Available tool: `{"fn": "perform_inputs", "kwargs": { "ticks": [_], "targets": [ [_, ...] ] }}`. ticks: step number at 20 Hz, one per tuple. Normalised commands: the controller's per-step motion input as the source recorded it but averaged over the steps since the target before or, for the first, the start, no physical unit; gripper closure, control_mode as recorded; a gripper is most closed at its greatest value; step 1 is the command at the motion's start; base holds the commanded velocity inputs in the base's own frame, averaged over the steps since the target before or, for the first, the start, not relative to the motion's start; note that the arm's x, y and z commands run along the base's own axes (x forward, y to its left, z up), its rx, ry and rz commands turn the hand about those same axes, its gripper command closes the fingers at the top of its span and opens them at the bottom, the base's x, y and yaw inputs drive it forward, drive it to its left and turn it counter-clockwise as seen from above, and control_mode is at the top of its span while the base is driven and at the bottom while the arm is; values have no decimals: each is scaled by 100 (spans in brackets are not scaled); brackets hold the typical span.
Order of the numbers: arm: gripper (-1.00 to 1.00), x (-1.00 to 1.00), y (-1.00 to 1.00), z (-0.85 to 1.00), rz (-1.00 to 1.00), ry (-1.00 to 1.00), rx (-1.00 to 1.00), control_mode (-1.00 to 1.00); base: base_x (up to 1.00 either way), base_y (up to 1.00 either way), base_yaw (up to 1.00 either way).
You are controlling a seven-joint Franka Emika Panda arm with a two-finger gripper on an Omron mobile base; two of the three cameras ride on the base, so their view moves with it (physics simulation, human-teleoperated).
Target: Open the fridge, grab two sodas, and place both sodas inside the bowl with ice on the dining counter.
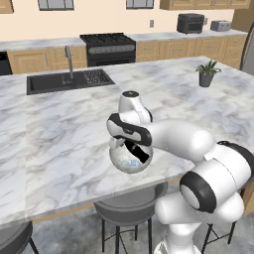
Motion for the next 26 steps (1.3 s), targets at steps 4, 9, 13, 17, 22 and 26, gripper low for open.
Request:
{"fn": "perform_inputs", "kwargs": {
  "ticks": [4,9,13,17,22,26],
  "targets": [
    [100,0,0,-20,0,0,0,-100,0,0,0],
    [-100,0,1,-22,0,0,0,-100,0,0,0],
    [-100,0,0,-5,0,0,0,-100,0,0,0],
    [-100,0,0,0,0,0,0,-100,0,0,0],
    [-100,-15,0,15,0,-1,0,-100,0,0,0],
    [-100,-41,-3,37,0,-2,0,-100,0,0,0]
  ]
}}
